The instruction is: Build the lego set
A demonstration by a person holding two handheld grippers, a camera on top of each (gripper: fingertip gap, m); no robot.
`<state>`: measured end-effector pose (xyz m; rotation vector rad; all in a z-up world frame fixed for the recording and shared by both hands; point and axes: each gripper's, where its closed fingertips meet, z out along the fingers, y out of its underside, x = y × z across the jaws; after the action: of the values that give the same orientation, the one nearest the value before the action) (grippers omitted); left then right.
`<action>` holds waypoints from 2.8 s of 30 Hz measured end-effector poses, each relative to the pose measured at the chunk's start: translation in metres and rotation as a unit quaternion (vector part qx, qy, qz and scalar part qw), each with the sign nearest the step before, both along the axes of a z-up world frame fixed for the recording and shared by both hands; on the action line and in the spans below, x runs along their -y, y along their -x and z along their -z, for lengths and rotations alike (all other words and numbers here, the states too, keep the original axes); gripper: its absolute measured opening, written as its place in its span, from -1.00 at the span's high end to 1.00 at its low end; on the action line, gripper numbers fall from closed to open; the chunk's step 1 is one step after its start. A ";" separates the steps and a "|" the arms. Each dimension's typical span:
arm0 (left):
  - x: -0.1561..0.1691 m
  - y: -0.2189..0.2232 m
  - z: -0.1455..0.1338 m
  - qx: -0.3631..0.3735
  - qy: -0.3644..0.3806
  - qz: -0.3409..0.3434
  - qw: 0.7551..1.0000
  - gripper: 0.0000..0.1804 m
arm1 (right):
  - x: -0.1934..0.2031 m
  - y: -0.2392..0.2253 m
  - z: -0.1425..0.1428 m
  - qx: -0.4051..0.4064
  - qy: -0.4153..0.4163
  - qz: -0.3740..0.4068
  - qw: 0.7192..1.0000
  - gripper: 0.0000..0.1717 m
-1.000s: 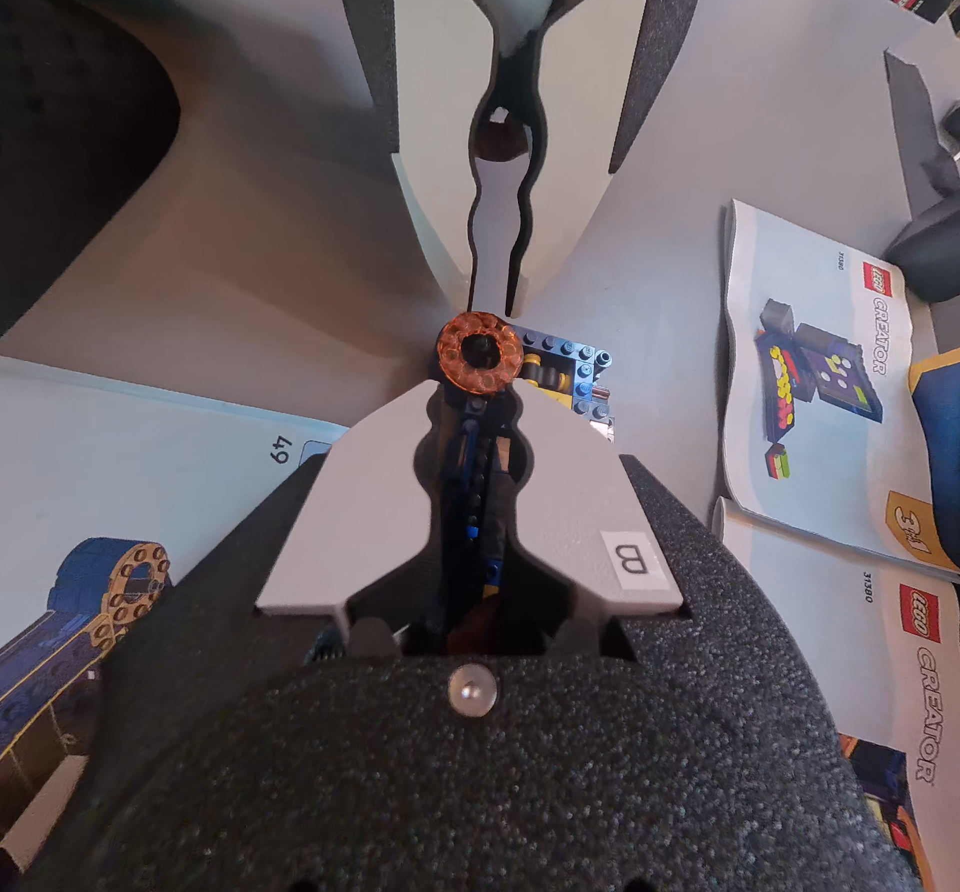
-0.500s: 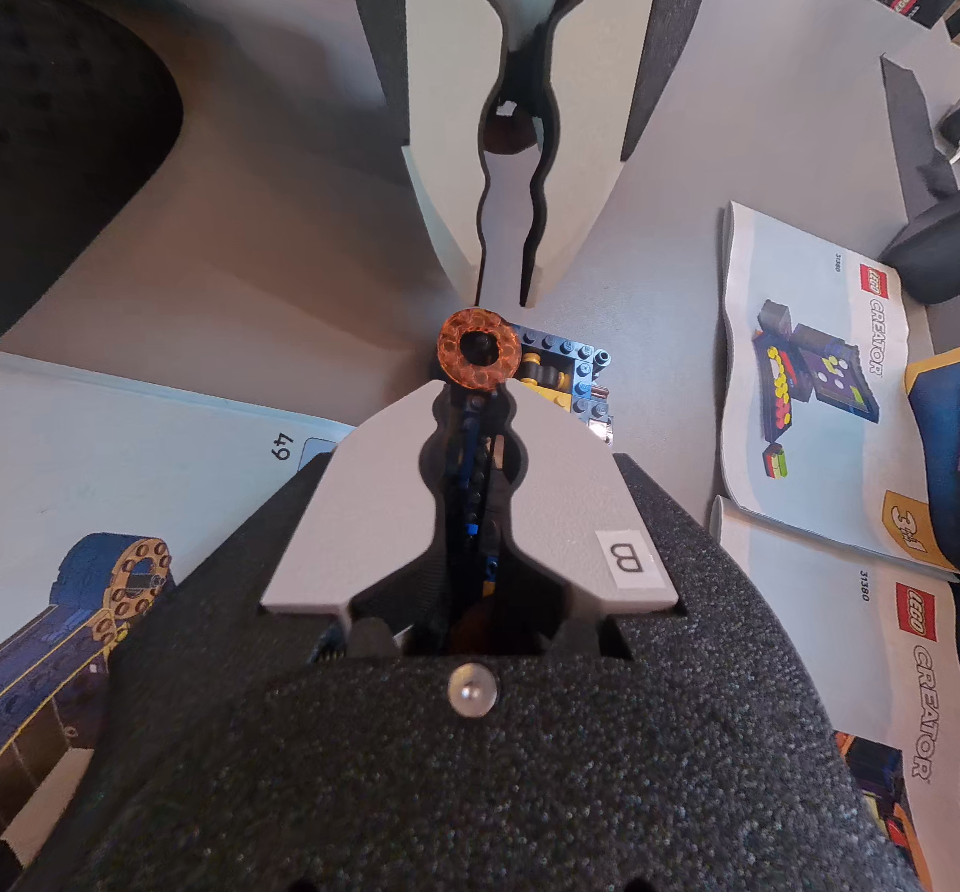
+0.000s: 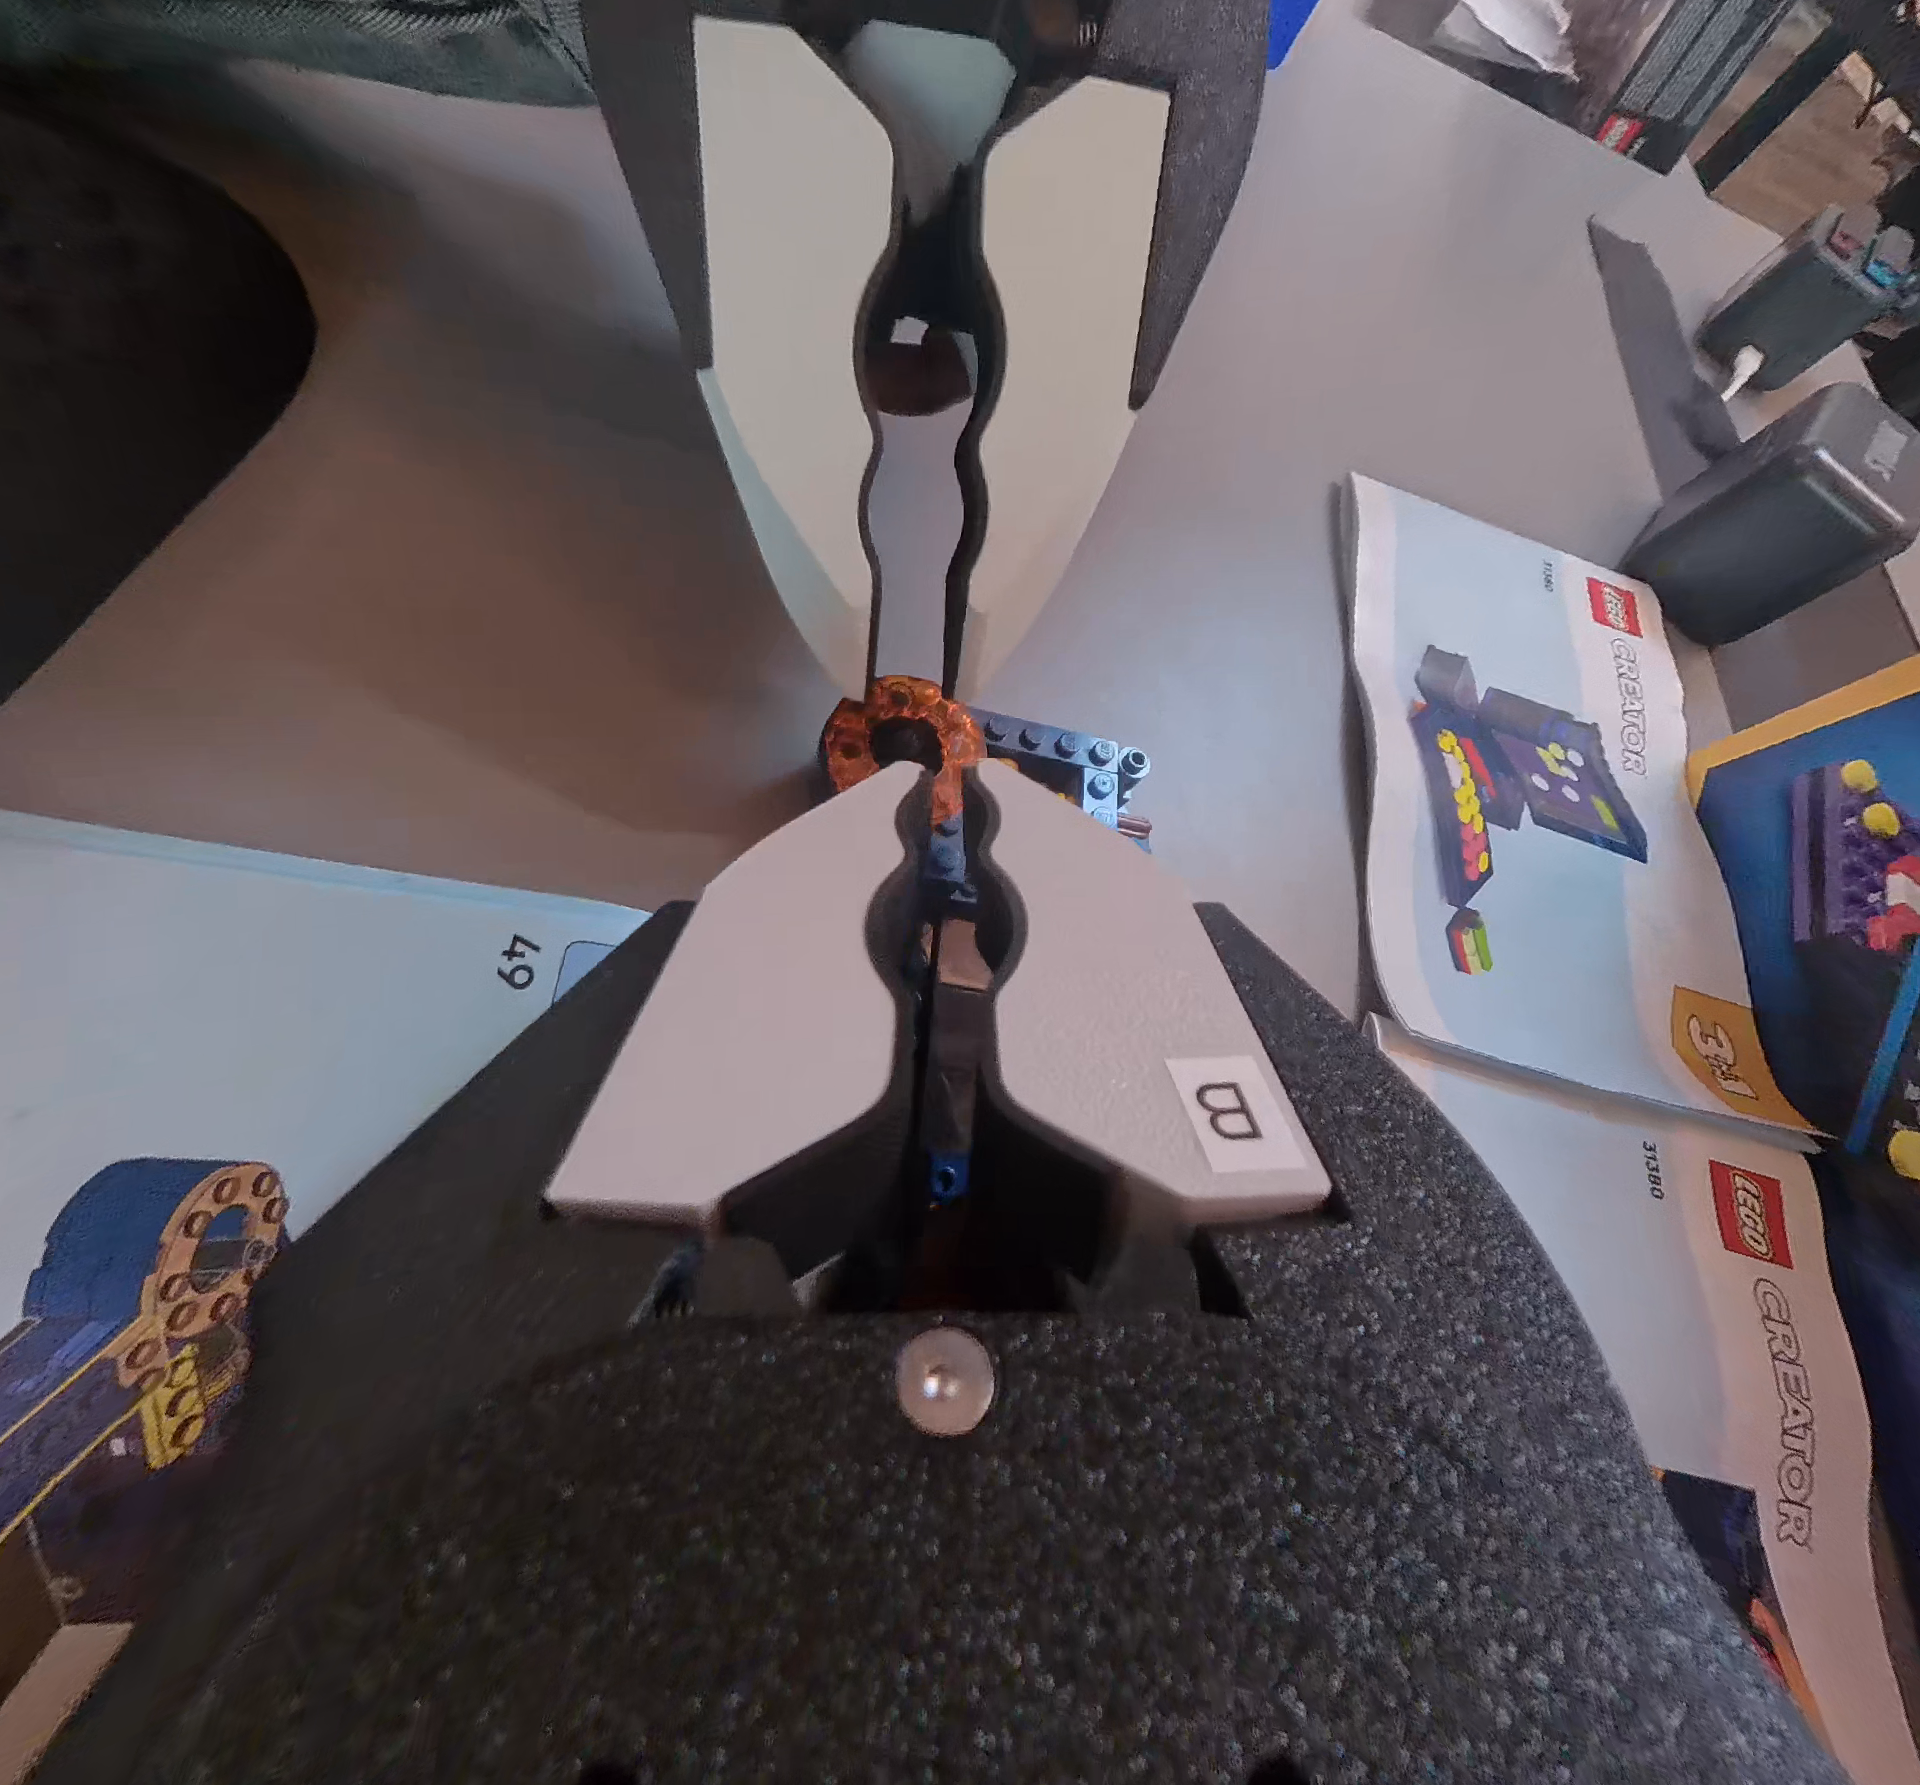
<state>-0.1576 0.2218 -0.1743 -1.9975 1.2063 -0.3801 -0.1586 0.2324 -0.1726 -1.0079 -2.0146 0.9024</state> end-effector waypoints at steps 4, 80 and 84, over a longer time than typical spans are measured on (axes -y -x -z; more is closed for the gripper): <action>0.001 0.000 0.004 0.001 0.012 0.002 1.000 0.86 | 0.003 -0.001 0.004 0.011 -0.005 -0.008 1.000 0.94; 0.007 -0.003 0.009 0.110 0.191 -0.071 0.973 0.99 | 0.009 0.000 0.010 0.058 0.016 -0.016 0.998 1.00; 0.008 -0.002 0.009 0.116 0.197 -0.073 0.971 0.99 | 0.009 0.000 0.011 0.062 0.003 -0.013 0.998 0.99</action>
<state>-0.1553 0.2140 -0.1836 -2.2815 0.8801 -0.8071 -0.1582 0.2235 -0.1833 -1.0665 -2.1346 0.8787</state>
